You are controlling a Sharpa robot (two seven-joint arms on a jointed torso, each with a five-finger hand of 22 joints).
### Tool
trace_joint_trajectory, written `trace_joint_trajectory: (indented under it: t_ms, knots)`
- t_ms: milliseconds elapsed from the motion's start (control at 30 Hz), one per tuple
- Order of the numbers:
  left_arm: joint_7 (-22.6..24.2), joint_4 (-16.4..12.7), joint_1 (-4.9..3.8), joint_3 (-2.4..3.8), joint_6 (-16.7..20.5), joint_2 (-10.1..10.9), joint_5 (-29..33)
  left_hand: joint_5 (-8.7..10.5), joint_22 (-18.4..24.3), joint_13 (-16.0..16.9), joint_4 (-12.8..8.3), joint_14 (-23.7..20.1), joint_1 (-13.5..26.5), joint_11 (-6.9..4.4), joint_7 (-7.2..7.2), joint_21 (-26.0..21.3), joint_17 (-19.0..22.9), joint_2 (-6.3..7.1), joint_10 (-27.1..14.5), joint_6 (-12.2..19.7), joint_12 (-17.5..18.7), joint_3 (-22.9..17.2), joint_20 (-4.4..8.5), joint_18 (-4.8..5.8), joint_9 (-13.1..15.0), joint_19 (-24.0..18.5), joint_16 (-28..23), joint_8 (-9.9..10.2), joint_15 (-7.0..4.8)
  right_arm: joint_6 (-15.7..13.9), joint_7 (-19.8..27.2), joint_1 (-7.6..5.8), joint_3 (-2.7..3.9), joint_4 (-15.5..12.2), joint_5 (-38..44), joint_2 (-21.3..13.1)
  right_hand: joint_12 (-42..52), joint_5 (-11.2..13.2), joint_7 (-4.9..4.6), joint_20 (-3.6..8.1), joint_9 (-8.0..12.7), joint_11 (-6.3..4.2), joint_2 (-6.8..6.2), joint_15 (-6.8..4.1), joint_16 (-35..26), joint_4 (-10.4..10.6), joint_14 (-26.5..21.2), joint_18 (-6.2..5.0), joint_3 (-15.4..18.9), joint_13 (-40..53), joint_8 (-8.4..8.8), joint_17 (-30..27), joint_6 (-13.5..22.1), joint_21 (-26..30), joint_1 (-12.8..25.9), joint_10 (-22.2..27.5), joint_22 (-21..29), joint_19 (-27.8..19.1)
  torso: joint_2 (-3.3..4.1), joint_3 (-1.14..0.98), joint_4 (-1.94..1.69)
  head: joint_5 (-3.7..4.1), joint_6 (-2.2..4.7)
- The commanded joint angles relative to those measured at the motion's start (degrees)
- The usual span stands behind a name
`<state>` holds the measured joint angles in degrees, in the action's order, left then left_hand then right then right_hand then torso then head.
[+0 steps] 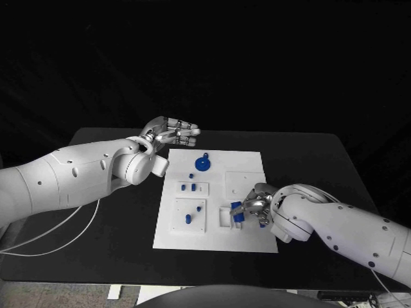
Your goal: Assemble the parts on the task board
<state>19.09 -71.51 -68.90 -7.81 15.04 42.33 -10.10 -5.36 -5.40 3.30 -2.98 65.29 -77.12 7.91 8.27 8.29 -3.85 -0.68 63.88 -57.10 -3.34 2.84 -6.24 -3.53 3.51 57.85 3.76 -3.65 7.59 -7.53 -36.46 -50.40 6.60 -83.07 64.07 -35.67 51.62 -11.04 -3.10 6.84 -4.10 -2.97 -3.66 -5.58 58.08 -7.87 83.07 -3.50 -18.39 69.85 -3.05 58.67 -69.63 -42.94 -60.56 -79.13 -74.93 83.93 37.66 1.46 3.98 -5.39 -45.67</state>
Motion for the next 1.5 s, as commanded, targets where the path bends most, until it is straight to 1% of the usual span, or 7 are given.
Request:
trace_joint_trajectory:
  t_ms: [33, 600, 900, 1233, 1367, 1400, 1500]
  knots:
    - [0.1, -0.1, 0.03, 0.03, -0.8, -0.2, -0.4, -0.27, 0.2, 0.1, 0.0, -0.5, 0.0, -0.09, 0.1, 0.2, 0.0, -0.02, -0.5, 0.3, -0.3, 0.3, -0.41, -0.01, 0.0, -0.1, -0.1, 0.0, -0.08, 3.6, -0.3, 0.07, -0.15, 0.9, 1.5, 1.3, 0.0, -0.2, 1.24, 0.38, -1.3, -0.05, 1.4, -0.4, -0.2, 0.1, -0.1, 0.69, 0.9, 0.0, -0.58, 0.0, -1.9, -0.2, -0.8, -0.2, -5.3, 2.7, 0.06, -0.06, -0.05, 0.05, 0.01]
    - [0.0, -0.2, 0.03, 0.01, -1.1, -0.5, -1.0, -0.22, 0.3, 0.1, 0.3, -0.7, 0.2, -0.03, 0.25, 0.2, 0.0, 0.02, -0.7, 0.3, -0.3, 0.3, -0.47, -0.04, 0.0, -0.1, -0.1, 0.0, -0.02, 5.1, 0.3, 0.41, -0.8, 6.2, 5.5, 5.4, 0.3, 0.2, 1.3, 0.41, -1.7, -0.03, 1.84, -0.41, -0.2, 0.7, 0.0, 0.73, 2.4, 0.1, -0.6, 0.1, -1.9, -0.1, -0.6, -0.3, -5.2, 2.7, -0.03, 0.11, -0.09, -0.2, -0.16]
    - [-0.1, -0.2, 0.03, 0.01, -1.3, -0.6, -1.0, -0.27, 0.3, 0.1, 0.4, -0.7, 0.3, -0.02, 0.28, 0.2, 0.0, -0.03, -0.7, 0.2, -0.3, 0.3, -0.47, -0.05, 0.0, -0.1, -0.1, 0.0, -0.01, 7.5, 0.3, 0.44, -0.84, 7.0, 6.2, 6.0, 0.2, 1.2, 1.26, 0.37, -1.7, 0.02, 1.77, -0.37, -0.5, 1.5, -0.1, 0.76, 3.0, 0.0, -0.6, -0.1, -1.8, 0.1, -0.3, -0.2, -5.2, 2.6, 0.02, 0.01, -0.03, -0.25, -0.17]
    - [-0.1, -0.1, 0.03, 0.01, -1.3, -0.6, -1.0, -0.25, 0.4, 0.1, 0.5, -0.8, 0.4, 0.02, 0.33, 0.3, 0.0, -0.02, -0.8, 0.1, -0.3, 0.3, -0.51, -0.06, 0.0, -0.2, -0.1, 0.0, 0.03, 7.7, 0.4, 0.48, -0.88, 7.0, 6.1, 6.4, 0.1, 1.4, 1.22, 0.37, -1.8, 0.05, 1.49, -0.37, -0.7, 2.3, -0.1, 0.74, 3.6, 0.0, -0.6, -0.2, -1.8, 0.3, -0.2, -0.2, -5.2, 2.6, 0.01, 0.02, -0.01, -0.28, -0.24]
    - [-0.1, -0.1, 0.03, 0.01, -1.3, -0.6, -1.0, -0.25, 0.4, 0.1, 0.5, -0.8, 0.4, 0.02, 0.33, 0.3, 0.0, -0.02, -0.8, 0.1, -0.3, 0.3, -0.51, -0.06, 0.0, -0.2, -0.1, 0.0, 0.03, 6.4, 0.8, 0.49, -0.91, 7.3, 5.9, 6.5, -0.1, 4.5, 1.13, 0.38, -1.8, 0.11, 0.44, -0.36, -0.8, 4.7, -0.1, 0.67, 4.0, -0.2, -0.59, -0.3, -1.7, 0.3, 0.5, -0.1, -5.2, 2.6, 0.02, 0.02, -0.02, -0.27, -0.24]
    - [-0.1, -0.1, 0.03, 0.01, -1.3, -0.6, -1.0, -0.25, 0.4, 0.1, 0.5, -0.8, 0.4, 0.02, 0.33, 0.3, 0.0, -0.02, -0.8, 0.1, -0.3, 0.3, -0.51, -0.06, 0.0, -0.2, -0.1, 0.0, 0.03, 6.2, 0.9, 0.49, -0.91, 7.3, 5.8, 6.5, -0.1, 6.6, 1.09, 0.35, -1.8, 0.14, -0.47, -0.3, -0.8, 6.4, -0.1, 0.65, 3.8, -0.2, -0.59, -0.3, -1.7, 0.4, 1.2, -0.1, -5.1, 2.6, 0.02, 0.02, -0.02, -0.27, -0.24]
    - [-0.2, -0.1, 0.03, 0.01, -1.3, -0.6, -1.0, -0.26, 0.4, 0.1, 0.6, -0.8, 0.4, 0.03, 0.36, 0.3, 0.0, 0.03, -0.8, 0.1, -0.3, 0.3, -0.52, -0.1, 0.0, -0.1, -0.1, 0.0, 0.03, 5.9, 1.1, 0.5, -0.94, 7.4, 5.5, 6.6, -0.4, 8.2, 0.87, 0.37, -2.0, 0.27, -5.06, -0.36, -1.1, 13.2, -0.2, 0.59, 0.2, -0.4, -0.63, -0.3, -1.7, 0.7, 1.2, -0.1, -5.1, 2.6, 0.02, 0.0, -0.01, -0.25, -0.27]
